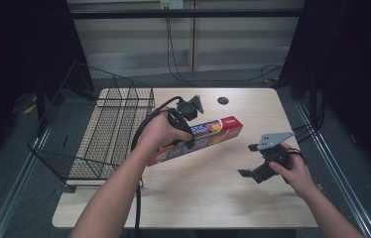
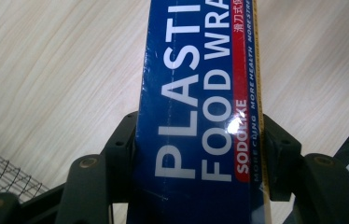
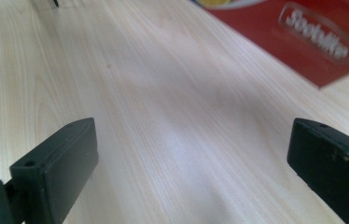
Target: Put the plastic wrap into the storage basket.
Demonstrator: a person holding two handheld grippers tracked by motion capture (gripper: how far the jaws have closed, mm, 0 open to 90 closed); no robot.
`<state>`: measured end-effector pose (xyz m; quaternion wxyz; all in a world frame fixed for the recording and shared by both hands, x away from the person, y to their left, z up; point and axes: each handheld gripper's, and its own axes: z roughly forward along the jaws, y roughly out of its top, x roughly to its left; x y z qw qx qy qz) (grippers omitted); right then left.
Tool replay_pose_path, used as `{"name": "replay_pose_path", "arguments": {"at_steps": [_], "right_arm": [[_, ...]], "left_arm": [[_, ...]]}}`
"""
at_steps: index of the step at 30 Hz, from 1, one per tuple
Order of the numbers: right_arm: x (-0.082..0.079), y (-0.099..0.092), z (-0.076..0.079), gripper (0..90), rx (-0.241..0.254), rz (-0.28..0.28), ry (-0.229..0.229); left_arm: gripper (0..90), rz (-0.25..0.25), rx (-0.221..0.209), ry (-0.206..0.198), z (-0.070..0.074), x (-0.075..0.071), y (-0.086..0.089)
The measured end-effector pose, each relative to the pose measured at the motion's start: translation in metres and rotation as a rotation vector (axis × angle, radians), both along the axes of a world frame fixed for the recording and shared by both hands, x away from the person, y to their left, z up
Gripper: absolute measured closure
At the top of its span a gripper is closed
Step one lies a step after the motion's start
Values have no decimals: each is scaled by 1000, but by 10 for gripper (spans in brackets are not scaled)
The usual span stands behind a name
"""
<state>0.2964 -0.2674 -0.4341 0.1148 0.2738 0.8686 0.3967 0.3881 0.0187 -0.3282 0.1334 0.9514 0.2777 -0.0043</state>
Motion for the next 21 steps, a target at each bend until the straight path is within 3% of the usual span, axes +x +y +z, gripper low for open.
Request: {"name": "replay_pose_path", "arguments": {"at_steps": [3,9,12,21], "right_arm": [[0,0,-1,15,-6,-4,-6],[-2,-3,-2,15,11,-9,-11],[-3,-4,-6,15,6,-8,-5],[-3,-2,-10,15,-13,-12,-4]], "left_arm": [[431,9,5,5,2,3,3],[432,79,25,9,6,10,11],[432,77,19,4,7,13,15],[431,142,5,-5,18,21,30]]}}
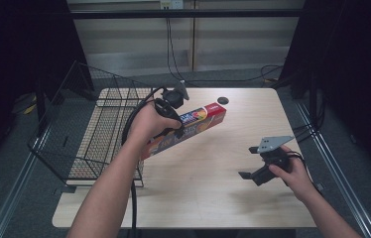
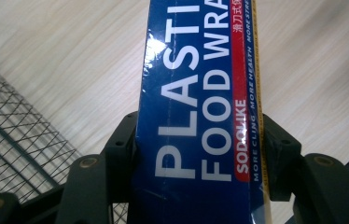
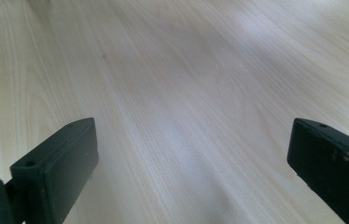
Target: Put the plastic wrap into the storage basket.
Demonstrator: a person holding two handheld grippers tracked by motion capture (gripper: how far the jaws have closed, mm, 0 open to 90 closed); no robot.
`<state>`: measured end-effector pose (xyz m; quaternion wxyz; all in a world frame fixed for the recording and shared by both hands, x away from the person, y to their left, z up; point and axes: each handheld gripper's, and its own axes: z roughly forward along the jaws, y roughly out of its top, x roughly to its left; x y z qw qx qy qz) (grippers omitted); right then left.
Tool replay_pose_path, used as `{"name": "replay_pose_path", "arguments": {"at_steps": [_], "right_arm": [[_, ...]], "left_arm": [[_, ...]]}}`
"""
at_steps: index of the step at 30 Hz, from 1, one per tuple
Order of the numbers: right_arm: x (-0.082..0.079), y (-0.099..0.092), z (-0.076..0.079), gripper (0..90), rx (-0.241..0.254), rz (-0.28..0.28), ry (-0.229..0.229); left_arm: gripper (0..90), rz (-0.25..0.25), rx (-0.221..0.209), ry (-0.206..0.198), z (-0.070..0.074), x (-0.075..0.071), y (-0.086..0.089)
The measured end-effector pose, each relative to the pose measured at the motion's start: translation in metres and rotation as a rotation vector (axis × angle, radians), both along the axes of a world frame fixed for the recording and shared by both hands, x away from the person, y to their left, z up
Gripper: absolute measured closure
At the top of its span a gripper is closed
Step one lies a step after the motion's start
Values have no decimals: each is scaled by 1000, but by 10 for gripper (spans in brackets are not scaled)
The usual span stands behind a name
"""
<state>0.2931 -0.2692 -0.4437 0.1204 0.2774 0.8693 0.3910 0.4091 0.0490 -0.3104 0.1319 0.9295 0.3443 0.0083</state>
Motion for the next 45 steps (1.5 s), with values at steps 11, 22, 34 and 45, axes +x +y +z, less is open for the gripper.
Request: {"name": "replay_pose_path", "arguments": {"at_steps": [11,22,34,45], "right_arm": [[-1,1,-1,15,-2,7,1],[-1,2,-2,15,-2,7,2],[-2,-1,0,15,2,-1,-4],[-2,-3,1,15,16,-3,-5]], "left_arm": [[431,82,8,-16,14,6,29],[430,156,-1,-26,25,10,48],[430,241,-12,-22,36,15,72],[429,326,-30,-26,44,16,94]]}}
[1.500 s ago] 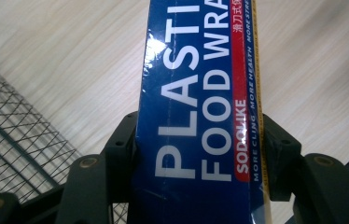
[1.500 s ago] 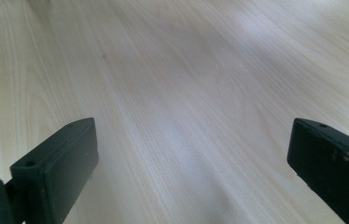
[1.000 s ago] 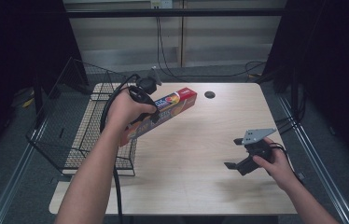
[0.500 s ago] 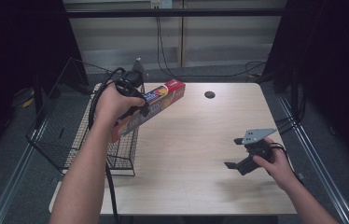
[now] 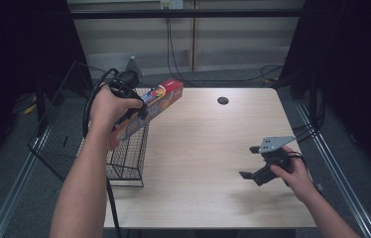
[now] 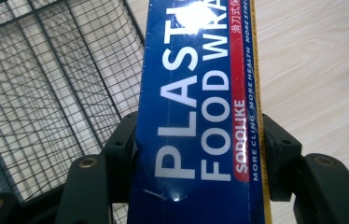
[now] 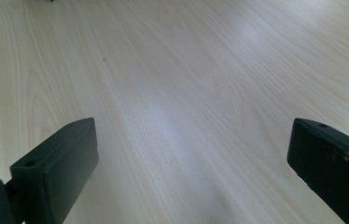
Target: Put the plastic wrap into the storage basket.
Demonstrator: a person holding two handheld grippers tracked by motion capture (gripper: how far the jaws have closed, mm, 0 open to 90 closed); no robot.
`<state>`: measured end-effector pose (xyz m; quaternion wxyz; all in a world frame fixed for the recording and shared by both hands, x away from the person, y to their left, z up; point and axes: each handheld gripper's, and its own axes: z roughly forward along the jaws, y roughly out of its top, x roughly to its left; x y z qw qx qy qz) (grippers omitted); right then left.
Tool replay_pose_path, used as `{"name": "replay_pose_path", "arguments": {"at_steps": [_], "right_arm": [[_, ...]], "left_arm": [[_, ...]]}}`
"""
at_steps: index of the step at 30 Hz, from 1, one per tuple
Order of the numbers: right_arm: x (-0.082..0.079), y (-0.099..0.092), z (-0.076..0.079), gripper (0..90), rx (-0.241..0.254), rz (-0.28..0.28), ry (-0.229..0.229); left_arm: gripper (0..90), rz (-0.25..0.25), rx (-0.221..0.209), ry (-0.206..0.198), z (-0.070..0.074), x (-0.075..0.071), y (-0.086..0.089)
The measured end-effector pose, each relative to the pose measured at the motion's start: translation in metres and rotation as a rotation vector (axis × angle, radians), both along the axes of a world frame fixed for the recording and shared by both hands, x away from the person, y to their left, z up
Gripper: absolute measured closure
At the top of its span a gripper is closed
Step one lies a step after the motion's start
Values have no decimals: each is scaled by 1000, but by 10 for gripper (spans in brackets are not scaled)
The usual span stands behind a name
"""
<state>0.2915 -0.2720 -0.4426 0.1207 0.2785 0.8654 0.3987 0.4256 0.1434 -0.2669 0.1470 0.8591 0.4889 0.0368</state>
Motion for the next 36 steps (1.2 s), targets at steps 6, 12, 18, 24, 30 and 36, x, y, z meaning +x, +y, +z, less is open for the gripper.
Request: {"name": "replay_pose_path", "arguments": {"at_steps": [6,12,18,24,30,36], "right_arm": [[0,-2,-2,15,3,-9,3],[1,-3,-2,14,14,-21,0],[1,-4,-3,15,12,-28,2],[1,-5,-3,14,15,-30,4],[1,-4,-4,14,12,-30,7],[2,-4,-4,14,12,-32,7]], "left_arm": [[429,49,-22,-8,1,-1,10],[429,72,-19,-9,2,0,21],[429,103,-17,-12,4,-1,29],[429,130,-22,-21,9,-2,37],[429,158,-19,-29,13,-3,45],[429,183,-12,-32,17,-3,54]]}}
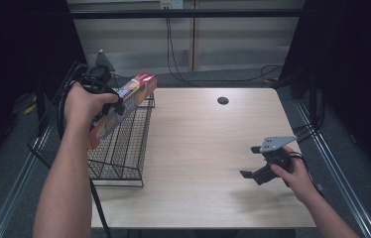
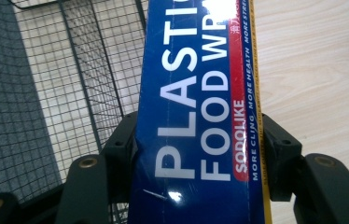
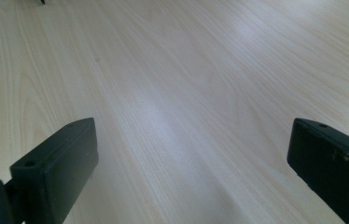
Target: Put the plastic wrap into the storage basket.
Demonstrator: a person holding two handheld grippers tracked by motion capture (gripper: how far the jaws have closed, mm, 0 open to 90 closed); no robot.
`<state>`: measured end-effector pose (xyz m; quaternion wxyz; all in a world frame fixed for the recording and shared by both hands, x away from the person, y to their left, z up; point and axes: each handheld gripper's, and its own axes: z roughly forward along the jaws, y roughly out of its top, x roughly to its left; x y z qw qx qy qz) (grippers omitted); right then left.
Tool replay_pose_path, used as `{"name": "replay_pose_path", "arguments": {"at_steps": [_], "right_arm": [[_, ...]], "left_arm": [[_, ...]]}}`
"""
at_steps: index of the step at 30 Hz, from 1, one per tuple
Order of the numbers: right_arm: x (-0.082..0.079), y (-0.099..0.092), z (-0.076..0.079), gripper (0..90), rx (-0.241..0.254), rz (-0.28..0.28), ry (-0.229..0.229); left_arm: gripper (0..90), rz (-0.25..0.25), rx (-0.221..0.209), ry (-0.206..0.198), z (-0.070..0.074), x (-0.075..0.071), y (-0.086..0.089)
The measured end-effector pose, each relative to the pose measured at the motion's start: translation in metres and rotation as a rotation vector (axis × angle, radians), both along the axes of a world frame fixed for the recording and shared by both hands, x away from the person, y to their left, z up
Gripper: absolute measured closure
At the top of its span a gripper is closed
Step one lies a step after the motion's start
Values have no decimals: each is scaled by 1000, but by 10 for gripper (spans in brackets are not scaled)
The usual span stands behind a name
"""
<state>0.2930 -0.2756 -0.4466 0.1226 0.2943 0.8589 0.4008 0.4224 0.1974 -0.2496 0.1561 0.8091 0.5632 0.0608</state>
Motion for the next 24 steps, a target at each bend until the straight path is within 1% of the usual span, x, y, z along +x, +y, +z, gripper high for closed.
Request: {"name": "replay_pose_path", "arguments": {"at_steps": [3,4,5,6,9,11,12,13,15,16,21,24], "right_arm": [[0,0,0,14,0,-2,-1],[0,0,0,14,2,-1,-1],[0,0,0,14,2,-2,-2],[0,0,0,14,2,-1,-1],[0,0,0,14,2,-1,-1],[0,0,0,14,4,3,0],[0,0,0,14,3,3,0],[0,0,0,14,4,2,0],[0,0,0,14,5,3,1],[0,0,0,14,6,4,1],[1,0,0,14,1,0,-4],[0,0,0,14,1,3,0]], "left_arm": [[429,15,-5,-4,1,0,3],[429,26,-7,-1,2,-1,6],[429,26,-7,-1,2,-1,6],[429,30,-8,1,2,-1,10],[431,47,-6,15,3,-1,15],[431,53,-3,14,3,-1,17],[430,68,-5,3,3,-2,21],[431,76,-9,2,4,-2,23],[431,77,-3,-1,4,-2,25],[430,92,-4,0,5,-3,28],[431,116,-1,-10,6,-4,35],[431,144,-7,-13,7,-6,41]]}}
